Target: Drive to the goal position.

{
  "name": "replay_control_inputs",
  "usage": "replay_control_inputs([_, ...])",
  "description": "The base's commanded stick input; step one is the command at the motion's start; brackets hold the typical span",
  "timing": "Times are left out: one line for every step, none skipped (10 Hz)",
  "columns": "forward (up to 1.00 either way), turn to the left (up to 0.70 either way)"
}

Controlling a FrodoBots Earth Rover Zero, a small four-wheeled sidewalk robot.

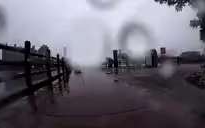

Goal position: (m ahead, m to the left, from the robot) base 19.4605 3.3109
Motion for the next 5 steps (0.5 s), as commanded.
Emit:
replay_control_inputs([1.00,0.00])
replay_control_inputs([1.00,0.00])
replay_control_inputs([1.00,0.00])
replay_control_inputs([1.00,0.00])
replay_control_inputs([1.00,0.25])
